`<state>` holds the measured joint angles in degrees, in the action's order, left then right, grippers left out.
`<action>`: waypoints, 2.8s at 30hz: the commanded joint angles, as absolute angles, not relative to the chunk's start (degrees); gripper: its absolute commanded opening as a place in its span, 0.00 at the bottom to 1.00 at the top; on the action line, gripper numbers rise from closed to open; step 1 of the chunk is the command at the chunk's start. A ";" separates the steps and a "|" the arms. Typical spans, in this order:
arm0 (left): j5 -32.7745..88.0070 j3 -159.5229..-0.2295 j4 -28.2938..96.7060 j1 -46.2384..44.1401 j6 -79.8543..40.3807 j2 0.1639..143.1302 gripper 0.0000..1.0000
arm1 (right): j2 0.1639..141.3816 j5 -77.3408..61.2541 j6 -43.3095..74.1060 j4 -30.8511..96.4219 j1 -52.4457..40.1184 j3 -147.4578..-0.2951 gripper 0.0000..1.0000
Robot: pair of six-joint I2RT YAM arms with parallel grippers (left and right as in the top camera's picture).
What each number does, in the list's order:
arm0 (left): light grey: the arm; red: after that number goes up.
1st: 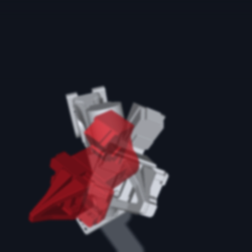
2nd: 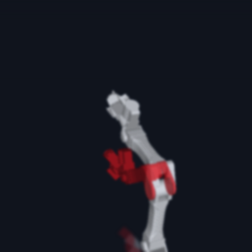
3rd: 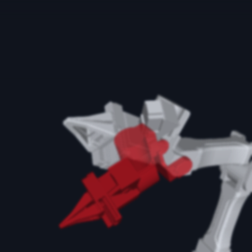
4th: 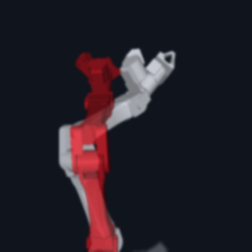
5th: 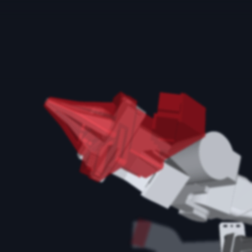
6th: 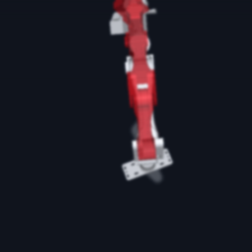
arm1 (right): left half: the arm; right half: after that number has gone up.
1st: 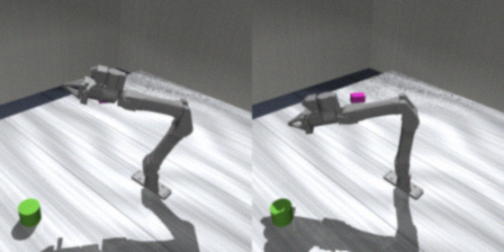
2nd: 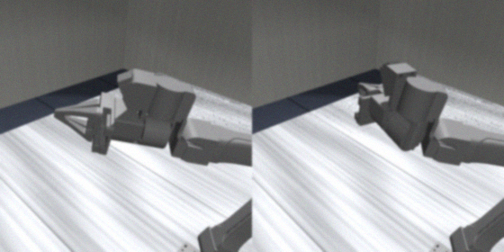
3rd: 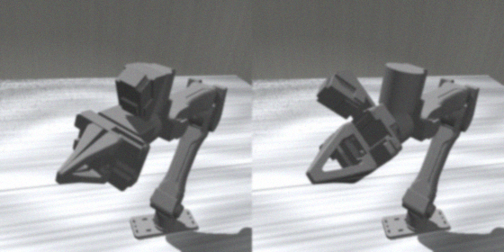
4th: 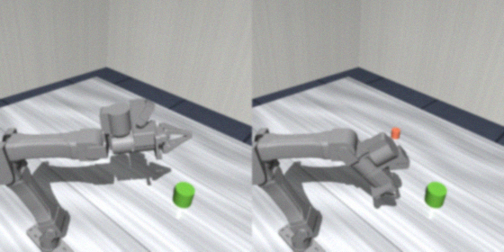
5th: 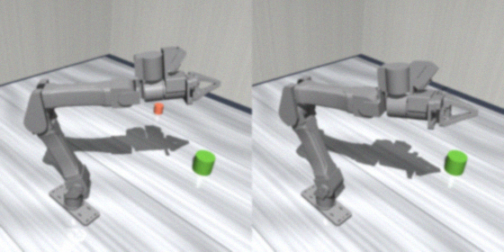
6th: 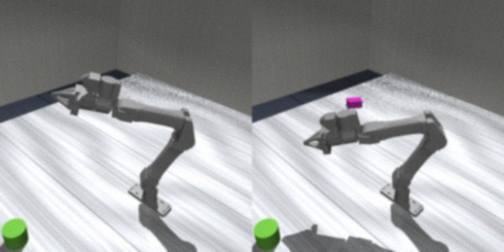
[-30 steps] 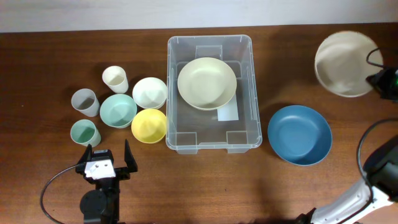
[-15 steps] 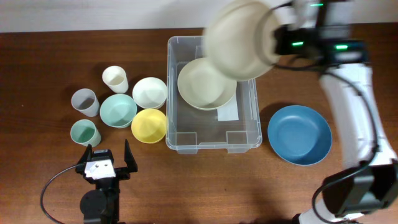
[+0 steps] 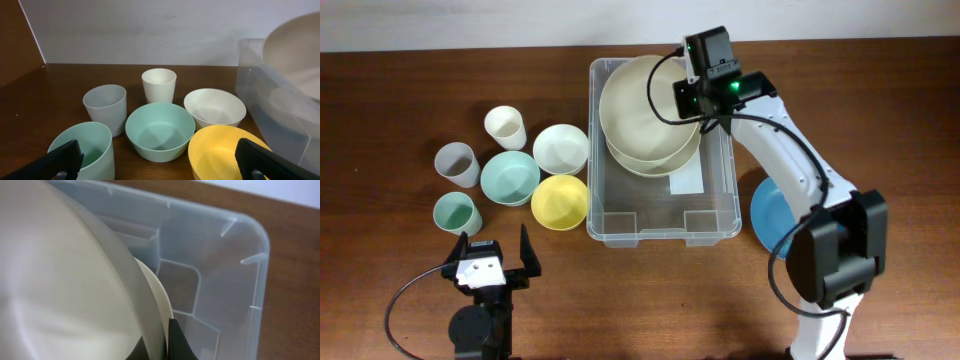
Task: Pack container
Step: 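Lower the cream plate onto the bowl in the container, release, then move the right gripper down to the blue plate's rim, then grasp the blue plate rim and tilt it up with the right gripper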
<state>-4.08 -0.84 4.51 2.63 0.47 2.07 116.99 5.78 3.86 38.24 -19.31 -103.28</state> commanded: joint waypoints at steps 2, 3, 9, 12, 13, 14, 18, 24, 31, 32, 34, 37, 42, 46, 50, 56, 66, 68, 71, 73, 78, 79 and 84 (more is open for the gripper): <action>-3.90 -0.51 4.38 2.39 1.32 1.65 1.00 | 119.52 6.57 4.93 37.74 -19.11 -104.16 0.04; -3.90 -0.54 4.38 2.39 1.32 1.65 1.00 | 119.72 6.20 4.93 37.78 -19.11 -104.16 0.06; -3.90 -0.54 4.38 2.39 1.32 1.65 1.00 | 118.87 5.65 4.67 37.78 -19.11 -104.42 0.67; -3.90 -0.51 4.38 2.39 1.32 1.65 1.00 | 115.90 6.59 3.40 40.69 -19.05 -106.02 0.70; -3.90 -0.51 4.38 2.39 1.32 1.65 1.00 | 114.80 7.97 3.44 41.74 -19.05 -106.61 0.71; -3.90 -0.51 4.38 2.39 1.32 1.65 1.00 | 113.54 10.00 3.46 43.22 -19.05 -107.42 0.71; -3.90 -0.51 4.38 2.39 1.32 1.65 1.00 | 106.74 19.55 7.01 51.72 -16.49 -110.43 0.72; -3.90 -0.54 4.38 2.39 1.32 1.65 1.00 | 99.48 17.23 12.14 63.13 -1.69 -110.54 0.72; -3.90 -0.51 4.38 2.39 1.32 1.65 1.00 | 101.38 -0.36 10.76 74.32 15.62 -107.37 0.72; -3.90 -0.54 4.38 2.39 1.32 1.65 1.00 | 101.43 -1.93 10.74 75.11 17.04 -104.71 0.72; -3.90 -0.54 4.38 2.39 1.32 1.65 1.00 | 101.43 -2.92 10.81 75.72 17.37 -101.23 0.71; -3.90 -0.54 4.38 2.39 1.32 1.65 1.00 | 101.43 -4.60 10.81 75.92 16.10 -95.66 0.40; -3.90 -0.51 4.38 2.39 1.32 1.65 1.00 | 101.43 -4.51 11.03 69.17 12.40 -81.43 0.04; -3.90 -0.54 4.38 2.39 1.32 1.65 1.00 | 101.43 -4.56 10.98 56.40 11.14 -70.41 0.04; -3.90 -0.54 4.38 2.39 1.32 1.65 1.00 | 101.47 -4.49 10.90 47.20 10.83 -65.78 0.04; -3.90 -0.54 4.38 2.39 1.32 1.65 1.00 | 101.65 -4.27 10.96 37.80 10.85 -63.16 0.04; -3.90 -0.54 4.38 2.39 1.32 1.65 1.00 | 102.89 -1.34 10.98 35.00 10.90 -63.16 0.04; -3.90 -0.54 4.38 2.39 1.32 1.65 1.00 | 104.55 -0.60 10.96 33.89 10.90 -63.16 0.04; -3.90 -0.54 4.38 2.39 1.32 1.65 1.00 | 107.50 -0.54 10.74 31.14 10.90 -63.16 0.04; -3.90 -0.51 4.38 2.39 1.32 1.65 1.00 | 108.86 0.27 10.33 28.08 10.90 -63.18 0.04; -3.90 -0.54 4.38 2.39 1.32 1.65 1.00 | 108.92 6.20 10.35 21.10 11.00 -64.38 0.04; -3.90 -0.54 4.38 2.39 1.32 1.65 1.00 | 108.92 7.38 10.33 20.34 11.00 -65.01 0.04; -3.90 -0.54 4.38 2.39 1.32 1.65 1.00 | 108.92 9.72 10.00 14.96 11.00 -68.29 0.04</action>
